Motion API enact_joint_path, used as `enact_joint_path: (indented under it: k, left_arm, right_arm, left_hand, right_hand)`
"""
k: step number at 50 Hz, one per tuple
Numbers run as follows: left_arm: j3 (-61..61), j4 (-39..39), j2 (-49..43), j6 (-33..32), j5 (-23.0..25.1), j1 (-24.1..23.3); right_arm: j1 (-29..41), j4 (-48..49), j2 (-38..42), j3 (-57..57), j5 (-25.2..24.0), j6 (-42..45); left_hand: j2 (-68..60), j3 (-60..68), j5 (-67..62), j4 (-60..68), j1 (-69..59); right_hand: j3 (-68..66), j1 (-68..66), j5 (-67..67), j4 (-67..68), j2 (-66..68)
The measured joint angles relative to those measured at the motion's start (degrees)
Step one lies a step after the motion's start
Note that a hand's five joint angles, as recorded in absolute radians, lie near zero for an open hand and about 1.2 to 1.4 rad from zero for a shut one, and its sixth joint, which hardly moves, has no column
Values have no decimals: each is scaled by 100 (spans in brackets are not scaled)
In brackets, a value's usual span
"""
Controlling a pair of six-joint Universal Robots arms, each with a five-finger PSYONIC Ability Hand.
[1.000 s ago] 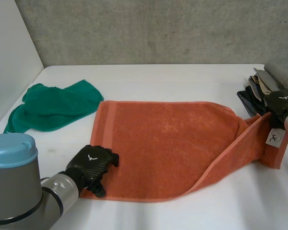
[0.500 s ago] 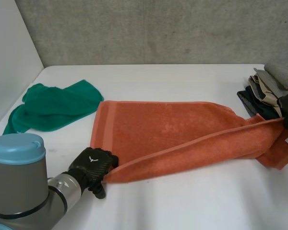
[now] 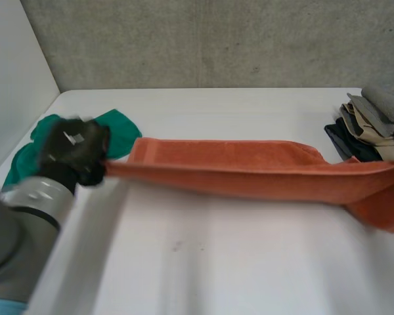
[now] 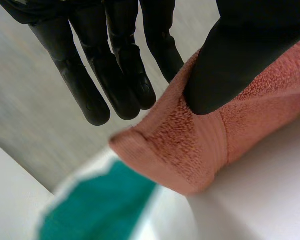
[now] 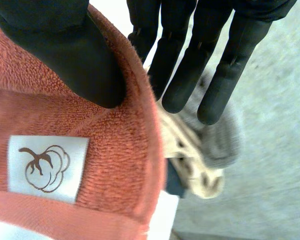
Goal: Fold the laundry.
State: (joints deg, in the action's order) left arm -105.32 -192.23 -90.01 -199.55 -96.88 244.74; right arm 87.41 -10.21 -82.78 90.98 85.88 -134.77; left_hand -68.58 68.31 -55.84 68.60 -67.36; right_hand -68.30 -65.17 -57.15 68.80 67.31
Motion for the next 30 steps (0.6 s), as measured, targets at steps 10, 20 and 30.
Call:
enact_joint_path:
  k: [10,20,30]
  left_arm:
    - [632,759,1736,-291,184,490]
    - [1137,1352,1298,-494,1090,874]
    - [1828,1248,-1188,-727,1241,986]
  right_arm:
    - [-20,-1592,-1746,-436,-360,848]
    - [-8,-2239,-1887,-705,-740,1105]
    - [496,-1301,53,-957,-310,948]
  left_hand:
    - [-4,5,0,2,0]
    - [-7,8,3,4,0]
    - [-9,12,3,22,0]
  right_hand:
    - [-16,0,0,0,12]
    - [-16,0,0,0,12]
    - [-16,0,0,0,13]
